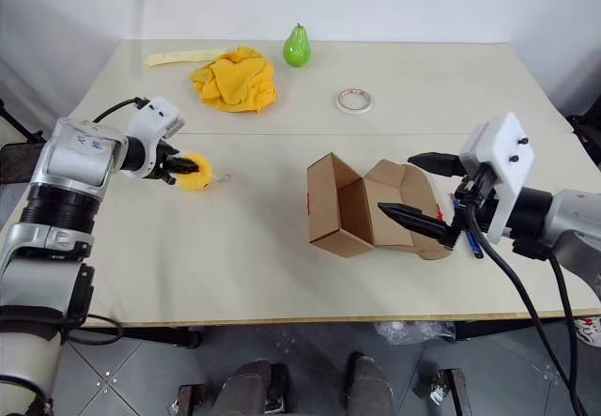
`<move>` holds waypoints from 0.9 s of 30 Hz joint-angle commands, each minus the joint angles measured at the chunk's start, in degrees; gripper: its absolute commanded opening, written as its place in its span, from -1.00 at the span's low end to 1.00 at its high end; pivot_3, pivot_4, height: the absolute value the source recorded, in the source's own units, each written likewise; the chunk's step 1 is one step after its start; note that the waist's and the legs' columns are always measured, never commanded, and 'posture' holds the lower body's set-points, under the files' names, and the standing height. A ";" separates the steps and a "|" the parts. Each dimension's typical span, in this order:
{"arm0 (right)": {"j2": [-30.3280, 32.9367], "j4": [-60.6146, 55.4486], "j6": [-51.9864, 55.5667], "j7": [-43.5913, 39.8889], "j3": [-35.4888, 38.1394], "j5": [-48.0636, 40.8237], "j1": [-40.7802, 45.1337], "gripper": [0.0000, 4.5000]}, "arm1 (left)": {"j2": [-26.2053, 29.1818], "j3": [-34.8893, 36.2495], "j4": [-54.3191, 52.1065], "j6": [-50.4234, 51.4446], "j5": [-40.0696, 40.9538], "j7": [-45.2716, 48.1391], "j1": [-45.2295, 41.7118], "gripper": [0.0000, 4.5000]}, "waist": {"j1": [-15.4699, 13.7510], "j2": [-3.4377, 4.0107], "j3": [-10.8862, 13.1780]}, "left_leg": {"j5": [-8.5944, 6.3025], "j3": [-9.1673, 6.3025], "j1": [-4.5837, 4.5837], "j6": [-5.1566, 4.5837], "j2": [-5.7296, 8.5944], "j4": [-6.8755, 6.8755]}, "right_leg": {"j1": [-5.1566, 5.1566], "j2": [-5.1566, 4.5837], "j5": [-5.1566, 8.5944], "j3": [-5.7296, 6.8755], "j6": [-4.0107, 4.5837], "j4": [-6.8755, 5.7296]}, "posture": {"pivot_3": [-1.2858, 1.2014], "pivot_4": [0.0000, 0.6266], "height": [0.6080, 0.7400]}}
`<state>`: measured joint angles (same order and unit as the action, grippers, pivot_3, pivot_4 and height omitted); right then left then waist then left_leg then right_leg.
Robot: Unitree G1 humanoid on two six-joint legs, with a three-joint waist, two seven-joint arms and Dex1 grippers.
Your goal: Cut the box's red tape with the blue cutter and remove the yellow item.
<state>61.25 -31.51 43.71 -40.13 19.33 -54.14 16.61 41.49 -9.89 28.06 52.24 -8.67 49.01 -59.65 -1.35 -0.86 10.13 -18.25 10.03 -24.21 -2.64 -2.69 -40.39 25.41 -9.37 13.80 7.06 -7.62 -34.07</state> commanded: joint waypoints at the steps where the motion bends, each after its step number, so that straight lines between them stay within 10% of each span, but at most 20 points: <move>1: -0.35 2.12 -1.71 -2.52 -2.08 2.22 3.12 1.00 | 2.16 1.41 -6.55 3.20 0.88 -0.23 0.94 0.13 | 0.14 0.00 0.00 | 0.00 0.00 0.01 0.01 0.00 0.00 | 0.00 0.00 0.00 -0.01 0.00 -0.01 | 0.03 -0.52 1.00; 8: -1.28 4.17 -2.28 -5.22 -4.10 4.95 5.76 1.00 | 6.25 5.05 -17.45 4.96 8.87 6.36 1.87 0.98 | 0.21 0.00 0.00 | 0.05 0.04 0.02 0.08 -0.02 0.00 | 0.02 0.01 0.00 0.03 0.01 -0.10 | 0.03 -0.52 1.00; 16: -1.88 4.73 -3.97 -6.62 1.28 7.93 0.69 1.00 | -1.63 20.41 -33.79 -8.30 28.70 12.82 14.21 0.98 | -0.13 0.01 -0.01 | 0.05 0.06 0.00 0.12 -0.05 -0.25 | -0.01 0.00 0.01 0.05 0.01 -0.23 | 0.03 -0.52 1.00; 27: -7.24 15.95 -24.19 -23.26 15.01 22.97 -33.15 1.00 | -0.64 14.00 -30.69 -28.98 29.81 25.19 39.79 0.98 | 0.06 0.10 -0.06 | -0.03 0.05 0.22 0.13 -0.07 -0.49 | -0.28 0.00 0.03 0.09 0.07 -0.37 | 0.03 -0.52 1.00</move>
<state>54.48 -17.32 23.74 -61.36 31.99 -33.81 -15.70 40.03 4.71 -3.13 27.13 21.79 71.97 -20.34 -1.29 -0.77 10.07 -18.33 10.08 -23.88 -2.50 -2.77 -40.88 25.06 -9.37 13.84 7.12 -7.54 -34.42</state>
